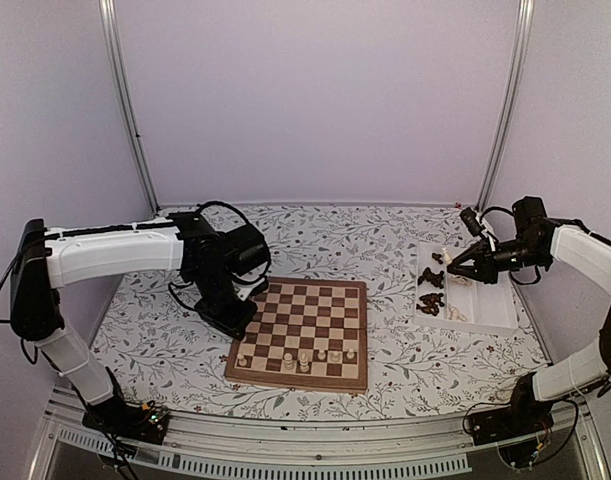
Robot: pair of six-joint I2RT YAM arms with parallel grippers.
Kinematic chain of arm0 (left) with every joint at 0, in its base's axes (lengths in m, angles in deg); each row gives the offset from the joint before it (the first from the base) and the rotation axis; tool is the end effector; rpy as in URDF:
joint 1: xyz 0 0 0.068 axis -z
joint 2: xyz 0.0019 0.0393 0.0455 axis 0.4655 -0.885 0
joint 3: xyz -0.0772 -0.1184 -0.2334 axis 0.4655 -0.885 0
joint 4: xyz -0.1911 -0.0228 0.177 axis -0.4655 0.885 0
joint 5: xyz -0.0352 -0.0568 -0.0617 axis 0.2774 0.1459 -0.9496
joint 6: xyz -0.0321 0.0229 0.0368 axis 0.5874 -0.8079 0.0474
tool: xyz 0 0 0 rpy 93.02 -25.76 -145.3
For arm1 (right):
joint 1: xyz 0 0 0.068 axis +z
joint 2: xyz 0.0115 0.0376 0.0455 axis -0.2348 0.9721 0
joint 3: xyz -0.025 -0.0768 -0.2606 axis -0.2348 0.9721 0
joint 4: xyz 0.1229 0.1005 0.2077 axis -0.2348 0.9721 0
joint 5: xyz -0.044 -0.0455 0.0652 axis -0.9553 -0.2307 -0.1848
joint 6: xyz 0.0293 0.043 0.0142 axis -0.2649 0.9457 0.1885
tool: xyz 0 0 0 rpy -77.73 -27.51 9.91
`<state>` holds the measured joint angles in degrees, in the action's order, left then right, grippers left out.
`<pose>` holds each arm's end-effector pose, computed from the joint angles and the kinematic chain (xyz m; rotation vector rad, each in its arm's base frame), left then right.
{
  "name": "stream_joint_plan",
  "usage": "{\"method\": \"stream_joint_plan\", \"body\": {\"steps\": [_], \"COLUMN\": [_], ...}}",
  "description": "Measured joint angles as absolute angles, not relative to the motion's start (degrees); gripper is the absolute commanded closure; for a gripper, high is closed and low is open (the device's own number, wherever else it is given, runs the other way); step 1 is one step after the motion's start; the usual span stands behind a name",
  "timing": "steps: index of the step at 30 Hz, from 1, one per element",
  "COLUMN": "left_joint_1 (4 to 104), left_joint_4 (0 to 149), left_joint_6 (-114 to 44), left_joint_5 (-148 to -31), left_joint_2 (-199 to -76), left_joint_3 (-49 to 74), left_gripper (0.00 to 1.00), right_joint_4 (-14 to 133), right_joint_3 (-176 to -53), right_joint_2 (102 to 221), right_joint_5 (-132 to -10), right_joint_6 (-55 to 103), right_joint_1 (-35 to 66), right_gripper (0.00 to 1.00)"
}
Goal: Set up the chess pieces on the board
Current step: Place the chess piece on the chessboard.
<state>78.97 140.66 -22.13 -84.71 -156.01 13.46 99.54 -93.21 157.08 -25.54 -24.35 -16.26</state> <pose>0.1849 -0.2335 0.2366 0.7343 3.0160 -0.1570 0.2516 0.0168 0.2484 -1.0025 2.0205 0.8390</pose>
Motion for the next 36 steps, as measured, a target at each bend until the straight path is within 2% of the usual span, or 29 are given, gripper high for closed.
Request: {"method": "stream_joint_plan", "body": {"steps": [26,36], "left_joint_1": [78.2,78.2], "left_joint_4": [137.5,137.5], "left_joint_6": [-24.5,-25.2], "left_joint_5": [-85.5,-85.1], "left_joint_2": [-164.3,-165.6], "left_joint_3": [12.6,12.8], "left_gripper": [0.92,0.61], "right_joint_4": [99.2,99.2], "right_joint_3": [-93.1,-93.1], "right_joint_2": [156.4,156.4], "right_joint_5": [-25.9,-25.9], "right_joint_6": [-24.8,-25.0], "right_joint_1": [-16.3,-16.3], "right_gripper": [0.92,0.92]}}
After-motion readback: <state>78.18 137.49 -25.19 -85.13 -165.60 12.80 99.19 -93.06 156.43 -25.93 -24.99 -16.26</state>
